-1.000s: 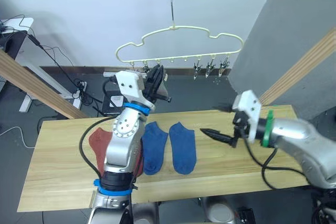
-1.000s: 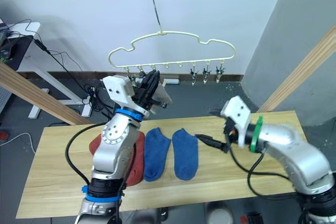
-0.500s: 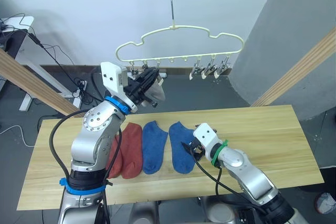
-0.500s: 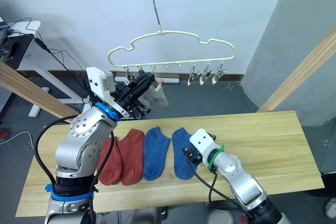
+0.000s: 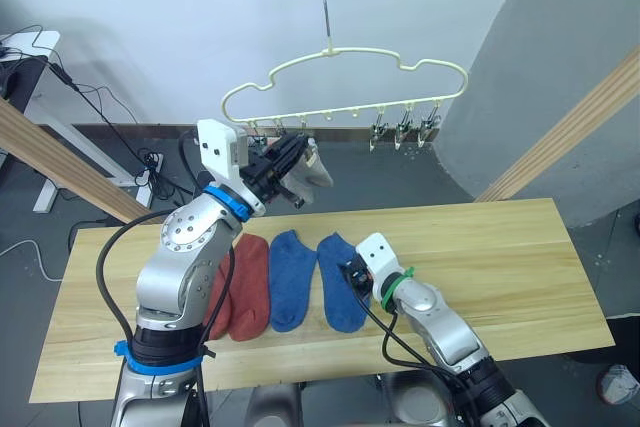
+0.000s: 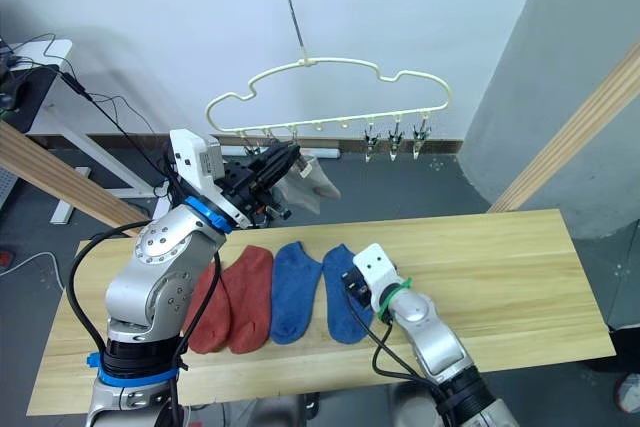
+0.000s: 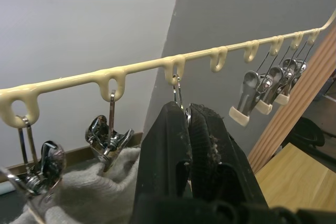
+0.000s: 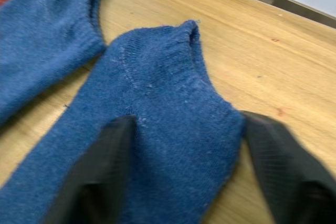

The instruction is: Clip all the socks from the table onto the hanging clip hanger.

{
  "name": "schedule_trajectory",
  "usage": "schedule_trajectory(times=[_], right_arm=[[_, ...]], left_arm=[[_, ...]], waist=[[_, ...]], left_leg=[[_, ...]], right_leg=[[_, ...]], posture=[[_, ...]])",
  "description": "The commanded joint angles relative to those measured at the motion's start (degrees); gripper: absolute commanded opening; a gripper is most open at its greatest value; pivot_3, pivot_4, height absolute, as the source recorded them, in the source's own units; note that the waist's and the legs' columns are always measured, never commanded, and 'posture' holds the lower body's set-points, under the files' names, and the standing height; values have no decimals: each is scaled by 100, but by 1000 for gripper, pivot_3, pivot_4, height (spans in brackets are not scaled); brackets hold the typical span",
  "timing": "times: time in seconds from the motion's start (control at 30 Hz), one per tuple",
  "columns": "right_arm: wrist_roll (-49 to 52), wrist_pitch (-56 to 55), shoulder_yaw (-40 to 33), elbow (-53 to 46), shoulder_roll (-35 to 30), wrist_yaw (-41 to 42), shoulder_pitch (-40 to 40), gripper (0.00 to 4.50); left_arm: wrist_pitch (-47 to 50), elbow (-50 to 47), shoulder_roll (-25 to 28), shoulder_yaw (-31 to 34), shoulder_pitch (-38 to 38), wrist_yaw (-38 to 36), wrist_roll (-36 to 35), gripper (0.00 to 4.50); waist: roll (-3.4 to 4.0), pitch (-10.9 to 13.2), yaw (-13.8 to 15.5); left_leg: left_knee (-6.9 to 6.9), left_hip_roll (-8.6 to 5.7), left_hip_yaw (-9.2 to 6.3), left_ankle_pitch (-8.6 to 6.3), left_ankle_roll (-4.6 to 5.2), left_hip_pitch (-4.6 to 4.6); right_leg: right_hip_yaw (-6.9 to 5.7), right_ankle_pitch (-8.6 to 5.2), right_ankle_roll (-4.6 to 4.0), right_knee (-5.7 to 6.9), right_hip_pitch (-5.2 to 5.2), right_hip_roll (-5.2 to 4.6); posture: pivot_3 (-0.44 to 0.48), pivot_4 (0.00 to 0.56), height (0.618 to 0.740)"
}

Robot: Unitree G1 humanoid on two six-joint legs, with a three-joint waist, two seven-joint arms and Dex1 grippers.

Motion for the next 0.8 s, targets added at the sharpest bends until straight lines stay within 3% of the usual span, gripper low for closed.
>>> schedule_trajectory(times=[0.03, 0.2, 0.4, 0.6, 0.8], right_arm=[[-108, 137, 3, 203, 27, -8, 142, 1747], [-285, -105, 39, 142, -40, -14, 89, 22], [-439, -383, 68, -121, -232, 186, 45, 22], [26, -817, -151, -1356, -939, 1395, -276, 22], [778, -851, -563, -1605, -1131, 2206, -632, 22]], left_arm=[[-42, -232, 21, 23, -59, -39, -62, 0], [-42, -189, 42, 45, -99, -66, -70, 0], [-7, -146, 53, 88, -149, -103, -132, 0], [267, -40, 171, 271, -297, -381, -559, 0], [565, 59, 277, 379, -390, -502, -861, 0]], waist=[[0, 0, -1], [0, 0, 3], [1, 1, 6], [1, 18, -3], [1, 28, -9]], left_leg=[[0, 2, 0, 0, 0, 0], [0, 2, 1, 0, 0, 0], [0, 2, 1, 0, -1, -1], [1, 0, 4, 0, -1, -5], [-3, 5, -2, 0, -1, -3]], right_leg=[[0, 0, 0, 0, 0, 2], [1, 1, -2, 0, 0, 3], [1, 1, -2, -2, 0, 3], [1, 1, -1, -5, -1, 3], [-5, 1, -2, -4, -1, 18]], posture=[[-180, 340, 740], [-181, 339, 740], [-189, 337, 740], [-201, 339, 740], [-201, 338, 740]])
